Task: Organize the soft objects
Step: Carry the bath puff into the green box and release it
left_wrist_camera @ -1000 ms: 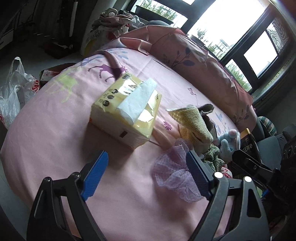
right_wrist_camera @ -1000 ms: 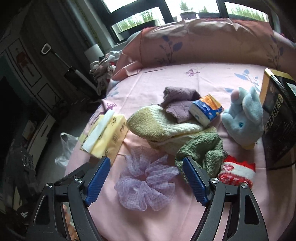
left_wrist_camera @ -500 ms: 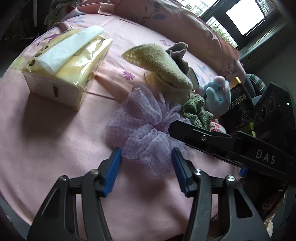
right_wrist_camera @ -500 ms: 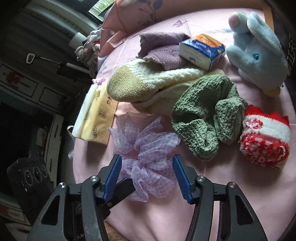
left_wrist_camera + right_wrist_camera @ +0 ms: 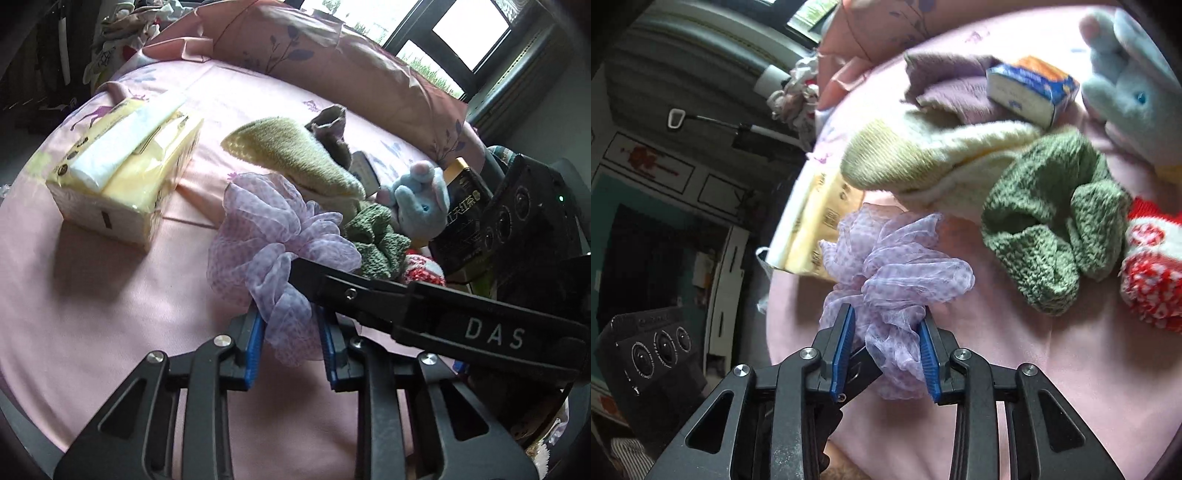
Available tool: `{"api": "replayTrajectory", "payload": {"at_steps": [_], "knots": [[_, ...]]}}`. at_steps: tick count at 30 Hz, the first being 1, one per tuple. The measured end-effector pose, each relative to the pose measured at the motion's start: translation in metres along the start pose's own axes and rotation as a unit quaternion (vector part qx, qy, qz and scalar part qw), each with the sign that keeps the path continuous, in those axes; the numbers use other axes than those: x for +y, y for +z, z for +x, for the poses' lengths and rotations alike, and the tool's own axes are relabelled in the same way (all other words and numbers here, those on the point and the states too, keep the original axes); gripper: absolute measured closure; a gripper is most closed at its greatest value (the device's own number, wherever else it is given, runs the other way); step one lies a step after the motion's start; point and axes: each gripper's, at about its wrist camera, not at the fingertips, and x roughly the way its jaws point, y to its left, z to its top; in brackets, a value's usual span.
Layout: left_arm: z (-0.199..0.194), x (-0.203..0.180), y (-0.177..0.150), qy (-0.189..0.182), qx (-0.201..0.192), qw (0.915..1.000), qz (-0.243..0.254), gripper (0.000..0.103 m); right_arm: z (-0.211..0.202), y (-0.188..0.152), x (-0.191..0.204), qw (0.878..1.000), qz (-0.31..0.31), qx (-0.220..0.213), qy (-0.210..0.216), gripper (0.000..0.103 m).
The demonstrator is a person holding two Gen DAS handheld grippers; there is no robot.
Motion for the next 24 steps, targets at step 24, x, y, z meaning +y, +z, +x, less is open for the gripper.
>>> {"api": "replayTrajectory", "payload": {"at_steps": [24], "knots": [[-0.064, -0.155, 0.012, -0.039, -0.138, 0.9773, 0.156, 0.079, -0.175, -0.001, 0.009, 0.975, -0.060, -0.212, 0.009, 0.067]]}}
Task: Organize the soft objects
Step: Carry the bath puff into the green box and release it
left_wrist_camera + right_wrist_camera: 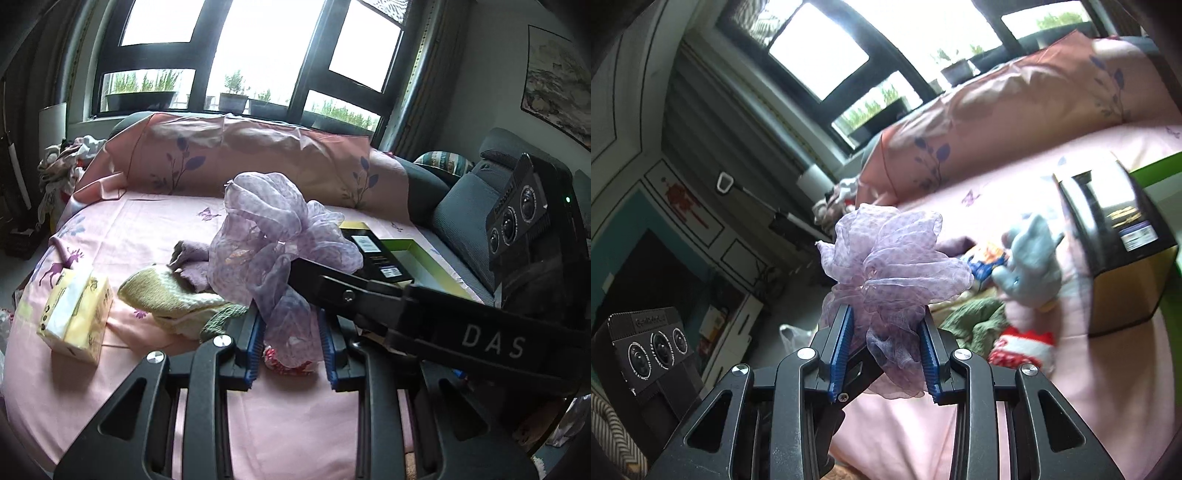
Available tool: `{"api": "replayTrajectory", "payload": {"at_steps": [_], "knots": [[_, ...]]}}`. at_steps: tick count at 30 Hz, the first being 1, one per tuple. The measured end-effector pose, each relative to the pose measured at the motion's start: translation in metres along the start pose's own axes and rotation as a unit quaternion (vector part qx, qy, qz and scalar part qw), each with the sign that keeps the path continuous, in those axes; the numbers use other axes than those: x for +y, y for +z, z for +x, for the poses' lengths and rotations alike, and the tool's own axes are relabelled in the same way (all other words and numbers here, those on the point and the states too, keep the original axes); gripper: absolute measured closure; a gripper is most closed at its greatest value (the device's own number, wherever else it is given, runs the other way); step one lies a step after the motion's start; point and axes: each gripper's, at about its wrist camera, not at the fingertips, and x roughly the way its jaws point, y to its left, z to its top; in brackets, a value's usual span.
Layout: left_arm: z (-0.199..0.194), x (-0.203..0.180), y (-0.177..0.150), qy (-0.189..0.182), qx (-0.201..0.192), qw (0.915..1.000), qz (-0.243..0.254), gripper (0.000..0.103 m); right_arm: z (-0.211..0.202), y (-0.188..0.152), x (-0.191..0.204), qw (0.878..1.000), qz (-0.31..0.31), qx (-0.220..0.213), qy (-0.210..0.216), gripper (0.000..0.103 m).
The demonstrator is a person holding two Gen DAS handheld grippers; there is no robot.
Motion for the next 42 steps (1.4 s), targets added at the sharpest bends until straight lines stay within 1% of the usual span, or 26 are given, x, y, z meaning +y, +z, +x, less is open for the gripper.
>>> {"api": "replayTrajectory", "payload": {"at_steps": [4, 10, 17, 21, 27, 30, 33, 36, 40, 42], "knots": [[0.003, -0.028, 0.009, -0.019, -0.008, 0.9994, 0.026, 0.079, -0.027, 0.007, -0.013, 0.999, 0.013, -0.037, 0.001, 0.067], [0.018, -0.066, 0.018, -0.063, 0.001, 0.9971, 0.043, 0.079, -0.064, 0.012, -0.038, 0.995, 0.046, -0.093, -0.012, 0.067], [0.040, -0.117, 0.024, -0.100, 0.015, 0.9918, 0.078, 0.079, -0.106, 0.012, -0.073, 0.984, 0.089, -0.151, -0.028, 0.067], [0.056, -0.148, 0.020, -0.113, 0.025, 0.9861, 0.119, 0.079, -0.125, 0.009, -0.097, 0.975, 0.125, -0.178, -0.050, 0.067], [0.081, -0.191, 0.015, -0.139, 0.043, 0.9769, 0.156, 0.079, -0.156, 0.000, -0.131, 0.958, 0.171, -0.218, -0.073, 0.067], [0.096, -0.209, 0.013, -0.158, 0.058, 0.9716, 0.166, 0.078, -0.168, -0.005, -0.151, 0.948, 0.201, -0.235, -0.076, 0.067], [0.111, -0.223, 0.008, -0.174, 0.078, 0.9665, 0.172, 0.079, -0.175, -0.008, -0.166, 0.940, 0.222, -0.241, -0.100, 0.067], [0.127, -0.233, 0.006, -0.185, 0.093, 0.9639, 0.168, 0.078, -0.181, -0.011, -0.181, 0.932, 0.238, -0.248, -0.115, 0.067], [0.143, -0.245, -0.001, -0.182, 0.103, 0.9611, 0.181, 0.078, -0.186, -0.018, -0.200, 0.921, 0.267, -0.254, -0.126, 0.067], [0.151, -0.247, -0.006, -0.171, 0.107, 0.9620, 0.184, 0.074, -0.184, -0.018, -0.207, 0.915, 0.277, -0.254, -0.146, 0.067]]}}
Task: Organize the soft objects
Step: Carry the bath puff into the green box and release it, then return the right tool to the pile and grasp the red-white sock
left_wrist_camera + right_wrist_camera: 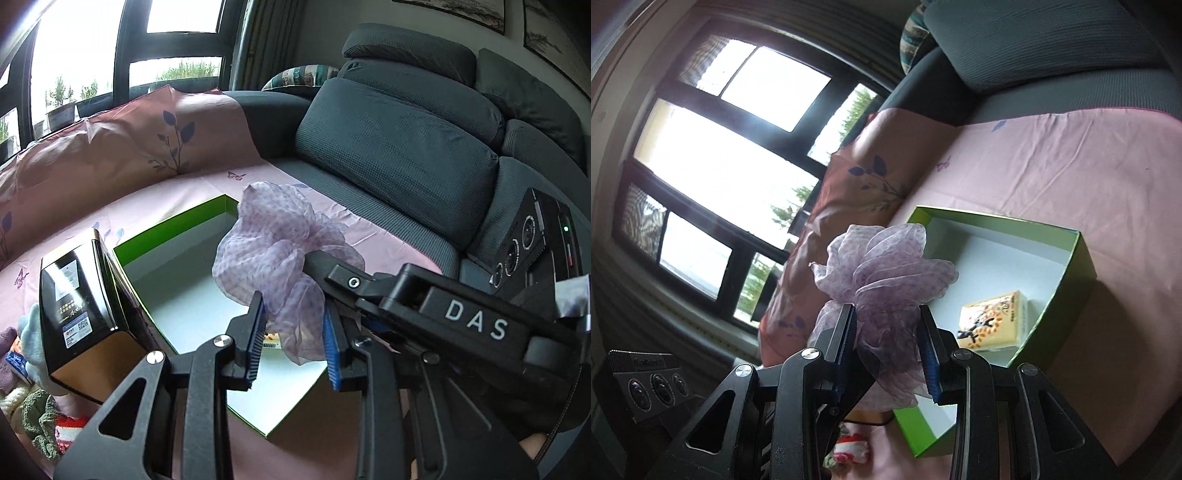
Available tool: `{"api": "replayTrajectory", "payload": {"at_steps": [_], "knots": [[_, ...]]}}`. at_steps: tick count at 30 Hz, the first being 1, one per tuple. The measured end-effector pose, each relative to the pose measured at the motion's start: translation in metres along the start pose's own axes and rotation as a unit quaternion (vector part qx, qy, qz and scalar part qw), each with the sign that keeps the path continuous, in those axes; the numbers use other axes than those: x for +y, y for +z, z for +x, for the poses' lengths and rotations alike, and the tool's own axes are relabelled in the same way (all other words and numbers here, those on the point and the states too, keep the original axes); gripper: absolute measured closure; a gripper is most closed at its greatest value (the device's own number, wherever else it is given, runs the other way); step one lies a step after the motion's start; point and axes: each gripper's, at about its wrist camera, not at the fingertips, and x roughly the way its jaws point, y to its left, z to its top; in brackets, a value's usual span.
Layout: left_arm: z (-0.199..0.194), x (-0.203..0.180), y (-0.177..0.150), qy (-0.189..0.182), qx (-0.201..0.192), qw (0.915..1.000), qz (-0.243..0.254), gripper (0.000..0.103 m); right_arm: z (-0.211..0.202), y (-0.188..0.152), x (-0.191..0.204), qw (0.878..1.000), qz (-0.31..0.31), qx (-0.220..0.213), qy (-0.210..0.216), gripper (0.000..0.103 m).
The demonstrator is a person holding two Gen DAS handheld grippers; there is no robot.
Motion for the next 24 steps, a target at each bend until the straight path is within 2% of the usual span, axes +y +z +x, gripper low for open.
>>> {"api": "replayTrajectory", "payload": {"at_steps": [4, 6, 7, 9, 11, 12, 14, 24], "knots": [[0.010, 0.003, -0.008, 0.005, 0.011, 0.9997, -0.020, 0.065, 0.005, 0.001, -0.010, 0.999, 0.020, 0.005, -0.028, 0.065], [0.011, 0.004, -0.010, 0.008, 0.012, 0.9998, -0.017, 0.052, 0.003, 0.001, -0.010, 0.999, 0.019, -0.001, -0.035, 0.048], [0.010, 0.005, -0.011, 0.013, 0.010, 0.9997, -0.016, 0.049, 0.002, 0.001, -0.009, 0.999, 0.016, -0.005, -0.037, 0.044], [0.006, 0.006, -0.012, 0.021, 0.007, 0.9996, -0.015, 0.034, -0.001, 0.000, -0.006, 0.999, 0.010, -0.008, -0.031, 0.039], [0.002, 0.010, -0.013, 0.024, 0.008, 0.9995, -0.021, 0.024, -0.003, -0.001, -0.003, 1.000, 0.007, -0.010, -0.016, 0.033], [-0.002, 0.013, -0.014, 0.023, 0.005, 0.9994, -0.026, 0.023, -0.004, -0.001, -0.001, 1.000, 0.004, -0.011, -0.009, 0.028], [-0.010, 0.017, -0.016, 0.022, -0.001, 0.9993, -0.030, 0.021, -0.006, -0.003, 0.005, 1.000, -0.005, -0.017, 0.001, 0.024], [-0.061, 0.045, -0.033, 0.062, -0.027, 0.9966, -0.047, 0.016, -0.009, -0.013, 0.032, 0.999, -0.041, -0.021, 0.000, 0.020]]}}
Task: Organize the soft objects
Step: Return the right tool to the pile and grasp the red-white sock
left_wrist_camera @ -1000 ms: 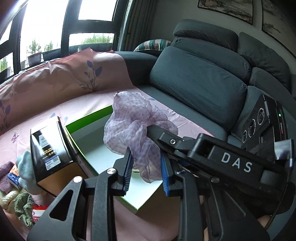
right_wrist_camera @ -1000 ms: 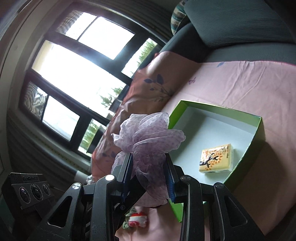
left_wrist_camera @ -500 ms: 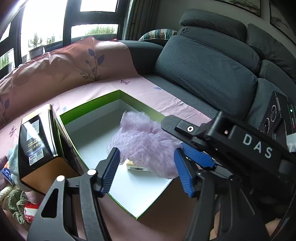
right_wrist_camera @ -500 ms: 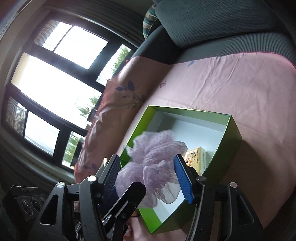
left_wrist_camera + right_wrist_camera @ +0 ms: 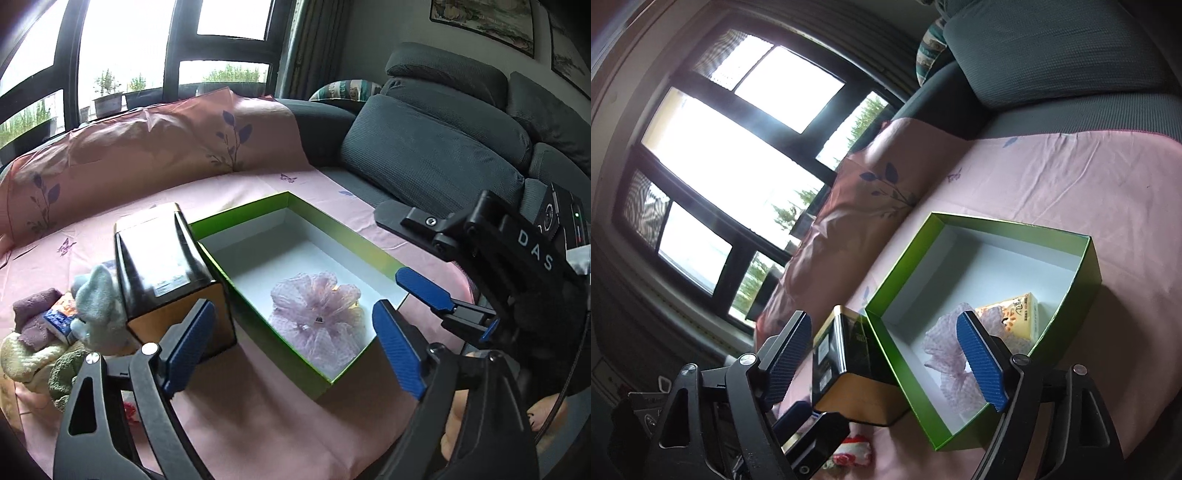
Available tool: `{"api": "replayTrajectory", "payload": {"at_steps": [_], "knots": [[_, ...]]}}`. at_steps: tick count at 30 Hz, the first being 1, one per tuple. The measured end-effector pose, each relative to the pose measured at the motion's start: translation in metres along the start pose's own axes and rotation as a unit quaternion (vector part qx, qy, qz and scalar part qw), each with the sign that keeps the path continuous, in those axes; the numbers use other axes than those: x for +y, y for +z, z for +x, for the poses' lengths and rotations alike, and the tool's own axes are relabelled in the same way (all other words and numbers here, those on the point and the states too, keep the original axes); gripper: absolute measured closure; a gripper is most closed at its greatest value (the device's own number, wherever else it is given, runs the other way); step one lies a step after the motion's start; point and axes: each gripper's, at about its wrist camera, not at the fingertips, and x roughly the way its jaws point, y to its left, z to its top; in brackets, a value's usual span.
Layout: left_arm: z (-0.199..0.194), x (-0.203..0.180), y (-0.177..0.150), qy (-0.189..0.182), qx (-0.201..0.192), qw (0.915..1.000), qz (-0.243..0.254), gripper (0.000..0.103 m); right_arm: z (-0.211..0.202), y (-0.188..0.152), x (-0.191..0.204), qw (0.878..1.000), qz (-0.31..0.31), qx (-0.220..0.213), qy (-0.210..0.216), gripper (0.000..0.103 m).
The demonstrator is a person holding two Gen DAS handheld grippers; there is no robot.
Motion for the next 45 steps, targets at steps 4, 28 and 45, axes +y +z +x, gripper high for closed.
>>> {"api": "replayTrajectory", "payload": {"at_steps": [4, 28, 45], "knots": [[-0.019, 0.031, -0.013, 0.024, -0.011, 0.9987, -0.045, 0.016, 0.004, -0.006, 0.015, 1.000, -0.024, 0.006, 0.002, 0.016], [-0.091, 0.242, -0.143, 0.168, 0.002, 0.9429, -0.287, 0.016, 0.085, -0.116, 0.125, 0.955, -0.236, 0.172, -0.057, 0.015], [-0.123, 0.272, -0.166, 0.214, -0.010, 0.9212, -0.324, 0.016, 0.167, -0.234, 0.142, 0.877, -0.349, 0.291, -0.154, 0.015]]}}
